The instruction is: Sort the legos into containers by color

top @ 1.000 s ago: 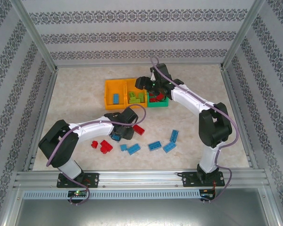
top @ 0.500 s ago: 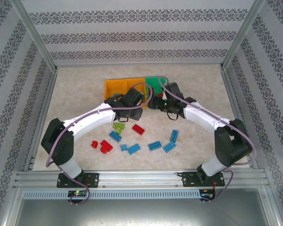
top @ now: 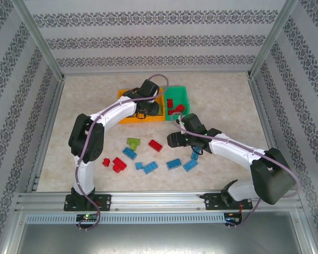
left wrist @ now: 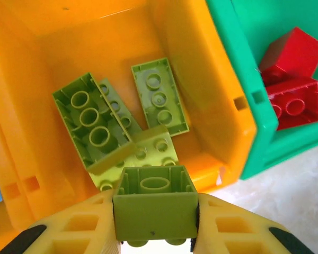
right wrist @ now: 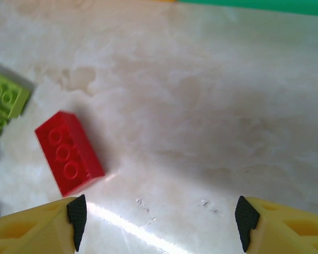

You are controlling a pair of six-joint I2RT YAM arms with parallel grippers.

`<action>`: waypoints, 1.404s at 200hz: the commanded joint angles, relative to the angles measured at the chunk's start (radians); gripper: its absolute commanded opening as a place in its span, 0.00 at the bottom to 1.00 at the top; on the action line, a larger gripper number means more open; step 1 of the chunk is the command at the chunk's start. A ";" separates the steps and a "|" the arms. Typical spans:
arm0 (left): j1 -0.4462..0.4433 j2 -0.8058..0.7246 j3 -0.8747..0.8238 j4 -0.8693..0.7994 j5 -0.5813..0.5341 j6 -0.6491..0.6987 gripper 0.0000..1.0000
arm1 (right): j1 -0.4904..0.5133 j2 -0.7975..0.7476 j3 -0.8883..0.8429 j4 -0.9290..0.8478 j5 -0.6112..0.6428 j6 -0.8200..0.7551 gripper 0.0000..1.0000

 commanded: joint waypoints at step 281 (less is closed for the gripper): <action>0.078 -0.047 0.071 0.034 0.131 -0.138 1.00 | 0.249 0.469 0.318 -0.070 0.106 -0.391 0.52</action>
